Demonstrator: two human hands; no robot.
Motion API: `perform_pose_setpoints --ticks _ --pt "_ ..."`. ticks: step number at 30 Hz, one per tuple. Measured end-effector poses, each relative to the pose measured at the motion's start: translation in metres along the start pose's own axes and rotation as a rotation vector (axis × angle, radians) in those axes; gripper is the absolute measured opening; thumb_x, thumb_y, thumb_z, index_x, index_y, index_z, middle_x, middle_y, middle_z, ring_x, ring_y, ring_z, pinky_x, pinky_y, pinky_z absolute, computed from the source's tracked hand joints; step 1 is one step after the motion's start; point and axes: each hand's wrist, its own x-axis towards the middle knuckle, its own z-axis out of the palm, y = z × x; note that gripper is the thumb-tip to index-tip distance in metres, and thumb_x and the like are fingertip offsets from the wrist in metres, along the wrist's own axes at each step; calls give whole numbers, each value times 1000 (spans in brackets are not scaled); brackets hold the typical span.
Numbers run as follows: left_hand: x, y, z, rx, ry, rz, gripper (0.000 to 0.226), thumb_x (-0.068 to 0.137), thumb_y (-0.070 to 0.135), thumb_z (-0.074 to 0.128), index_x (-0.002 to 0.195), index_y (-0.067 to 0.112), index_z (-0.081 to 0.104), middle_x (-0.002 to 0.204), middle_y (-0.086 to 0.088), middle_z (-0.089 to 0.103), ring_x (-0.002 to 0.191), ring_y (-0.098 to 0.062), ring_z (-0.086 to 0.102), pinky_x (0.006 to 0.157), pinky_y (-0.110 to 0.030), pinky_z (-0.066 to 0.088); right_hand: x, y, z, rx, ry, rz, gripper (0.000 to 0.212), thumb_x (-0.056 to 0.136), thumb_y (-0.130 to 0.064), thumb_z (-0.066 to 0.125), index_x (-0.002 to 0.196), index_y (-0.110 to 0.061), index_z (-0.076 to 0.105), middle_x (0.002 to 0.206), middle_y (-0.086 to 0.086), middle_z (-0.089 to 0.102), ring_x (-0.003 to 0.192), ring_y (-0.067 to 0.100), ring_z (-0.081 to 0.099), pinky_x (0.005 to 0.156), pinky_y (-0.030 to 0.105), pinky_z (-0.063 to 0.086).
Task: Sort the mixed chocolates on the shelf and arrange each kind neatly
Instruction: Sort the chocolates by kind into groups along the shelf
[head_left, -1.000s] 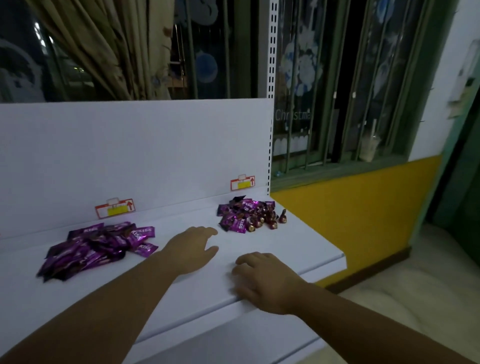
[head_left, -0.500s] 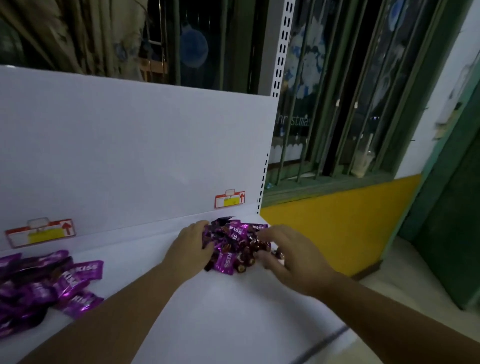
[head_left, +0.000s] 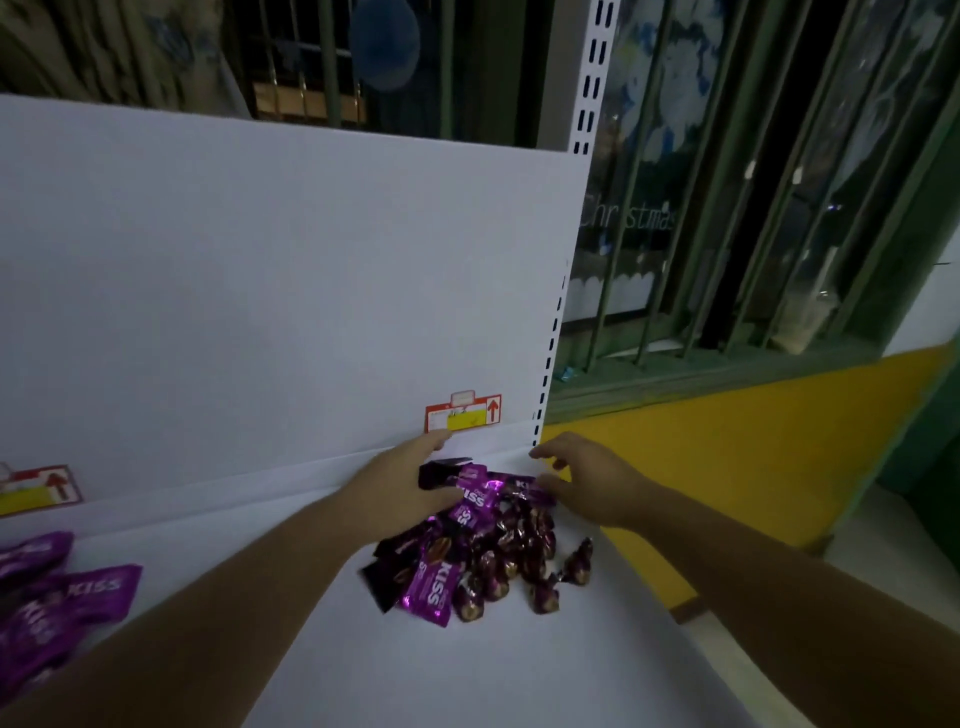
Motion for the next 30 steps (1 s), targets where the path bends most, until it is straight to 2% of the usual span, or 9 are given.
perform_pose_setpoints --ticks 3,8,12,15,18,21,24,27,30 --pt "7 2 -2 123 -106 -49 79 81 40 67 145 31 22 148 6 34 131 -12 38 106 -26 30 21 6 7 -92 -148 -134 50 90 -41 57 132 -16 50 124 5 50 112 20 49 94 30 40" --pt "14 -1 -8 343 -129 -123 72 78 35 70 139 28 35 132 2 41 120 -13 41 102 -26 32 47 8 13 5 -147 -231 22 83 -34 65 90 -14 61 88 2 59 85 20 55 73 32 44" --pt "12 -10 -14 459 -2 -124 17 80 25 65 91 33 54 96 6 46 92 -11 49 77 -20 38 57 5 18 146 -132 -243 18 83 -24 64 79 -23 46 76 -10 51 75 13 50 60 22 37" --pt "0 -16 -20 430 88 -173 26 80 20 66 72 34 46 82 11 47 78 -9 49 63 -11 33 65 11 16 261 -124 -257 20 83 -17 64 75 -18 45 78 -4 54 70 14 48 60 26 38" --pt "-13 -21 -27 350 159 -204 23 76 19 71 92 28 57 86 15 54 81 -7 52 62 -6 34 69 16 11 405 -108 -265 22 79 -5 63 76 -19 46 81 0 57 68 19 50 59 33 41" --pt "-21 -22 -33 339 201 -212 49 75 26 69 121 15 57 105 9 51 96 -6 49 84 -14 37 65 12 5 456 -24 -305 22 81 -7 67 90 -25 57 84 -4 63 77 13 61 66 28 48" --pt "-25 -19 -35 261 281 -217 39 75 19 59 114 15 59 102 2 47 91 -13 50 81 -21 37 61 -3 -5 495 -17 -348 14 87 -14 64 83 -26 58 75 -6 60 68 5 57 64 23 43" --pt "-26 -17 -32 229 298 -309 19 81 11 57 95 23 52 98 -1 48 83 -17 51 69 -25 36 59 -24 -12 435 -91 -403 15 91 -25 58 86 -12 60 73 3 57 65 13 54 62 31 44" --pt "-23 -13 -26 271 177 -441 35 79 42 64 104 22 51 101 1 54 89 -14 52 73 -26 40 60 -41 -10 165 -159 -515 24 91 -36 57 89 -12 55 84 6 55 74 19 53 62 31 41"
